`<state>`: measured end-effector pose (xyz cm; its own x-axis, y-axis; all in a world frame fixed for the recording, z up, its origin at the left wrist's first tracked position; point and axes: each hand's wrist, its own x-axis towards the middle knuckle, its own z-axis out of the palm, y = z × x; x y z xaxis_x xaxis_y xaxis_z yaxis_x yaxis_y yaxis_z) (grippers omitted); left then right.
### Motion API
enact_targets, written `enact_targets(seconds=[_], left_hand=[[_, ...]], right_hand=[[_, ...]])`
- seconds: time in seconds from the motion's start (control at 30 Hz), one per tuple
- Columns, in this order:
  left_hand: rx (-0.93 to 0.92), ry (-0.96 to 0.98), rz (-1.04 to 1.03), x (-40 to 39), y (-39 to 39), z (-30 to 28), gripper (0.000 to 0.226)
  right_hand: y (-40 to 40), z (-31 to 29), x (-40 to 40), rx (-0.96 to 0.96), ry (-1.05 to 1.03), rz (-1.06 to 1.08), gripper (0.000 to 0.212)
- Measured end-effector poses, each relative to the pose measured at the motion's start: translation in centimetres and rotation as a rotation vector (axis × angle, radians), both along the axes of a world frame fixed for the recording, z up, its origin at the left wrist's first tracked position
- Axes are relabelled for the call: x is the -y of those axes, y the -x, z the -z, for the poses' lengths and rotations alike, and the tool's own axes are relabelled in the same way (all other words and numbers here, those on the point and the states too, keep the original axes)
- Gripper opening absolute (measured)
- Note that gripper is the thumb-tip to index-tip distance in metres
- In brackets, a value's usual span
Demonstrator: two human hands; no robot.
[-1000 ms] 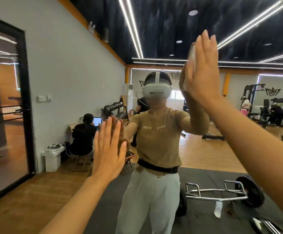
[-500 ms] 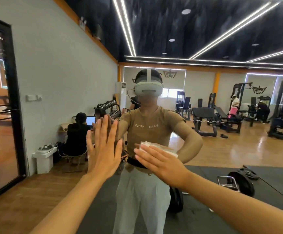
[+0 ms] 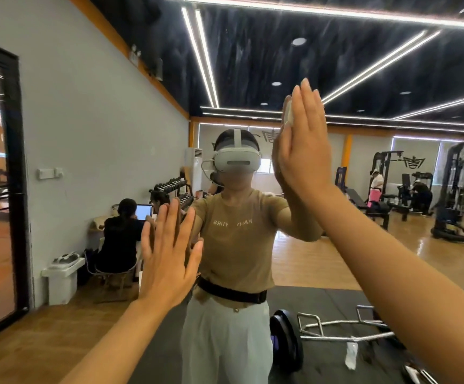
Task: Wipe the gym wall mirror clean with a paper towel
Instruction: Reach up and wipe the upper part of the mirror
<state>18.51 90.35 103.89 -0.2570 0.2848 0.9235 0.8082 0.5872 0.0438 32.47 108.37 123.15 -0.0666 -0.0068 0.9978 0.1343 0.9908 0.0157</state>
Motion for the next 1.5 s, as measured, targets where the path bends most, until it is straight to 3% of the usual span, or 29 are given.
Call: enact_targets(seconds=[0.07,0.27,0.43,0.53,0.63,0.77,0.83,0.93,1.0,1.27,1.4,1.5], left_hand=[[-0.016,-0.008,-0.003,0.0,0.2,0.1,0.065],[-0.022,0.012,0.017,0.3,0.4,0.1,0.065],[-0.002,0.037,0.038,0.5,0.3,0.0,0.064],[-0.003,0.044,0.065,1.0,0.2,-0.2,0.063],[-0.016,0.037,0.075,1.9,0.7,-0.4,0.061],[0.021,-0.053,0.042,3.9,2.2,-0.4,0.062],[0.041,-0.058,0.023,4.8,3.3,-0.3,0.064],[0.054,-0.047,0.019,5.9,4.5,-0.3,0.066],[0.044,-0.029,0.019,6.2,4.9,-0.3,0.066],[-0.017,0.023,0.007,6.7,5.8,0.0,0.065],[-0.036,0.049,0.022,7.1,6.2,0.0,0.064],[-0.068,0.047,0.018,7.3,6.3,0.1,0.063]], right_hand=[[0.9,1.4,1.3,0.01,0.016,-0.069,0.057],[1.9,9.7,3.6,0.302,-0.22,-0.089,0.07],[1.6,17.8,2.8,0.576,-0.629,-0.095,0.048],[1.0,17.7,1.8,0.607,-0.764,-0.056,0.045],[1.0,14.4,1.1,0.52,-0.699,-0.021,0.045],[0.4,6.6,0.4,0.29,-0.43,0.122,0.066],[0.0,3.5,0.8,0.161,-0.246,0.156,0.058],[0.8,2.6,2.3,0.007,0.017,0.066,0.053],[1.9,4.2,3.5,-0.021,0.084,-0.003,0.058],[2.9,17.7,5.6,0.18,-0.05,0.057,0.067],[1.4,24.0,4.2,0.513,-0.452,0.019,0.06],[1.3,23.2,3.5,0.557,-0.563,0.015,0.054]])
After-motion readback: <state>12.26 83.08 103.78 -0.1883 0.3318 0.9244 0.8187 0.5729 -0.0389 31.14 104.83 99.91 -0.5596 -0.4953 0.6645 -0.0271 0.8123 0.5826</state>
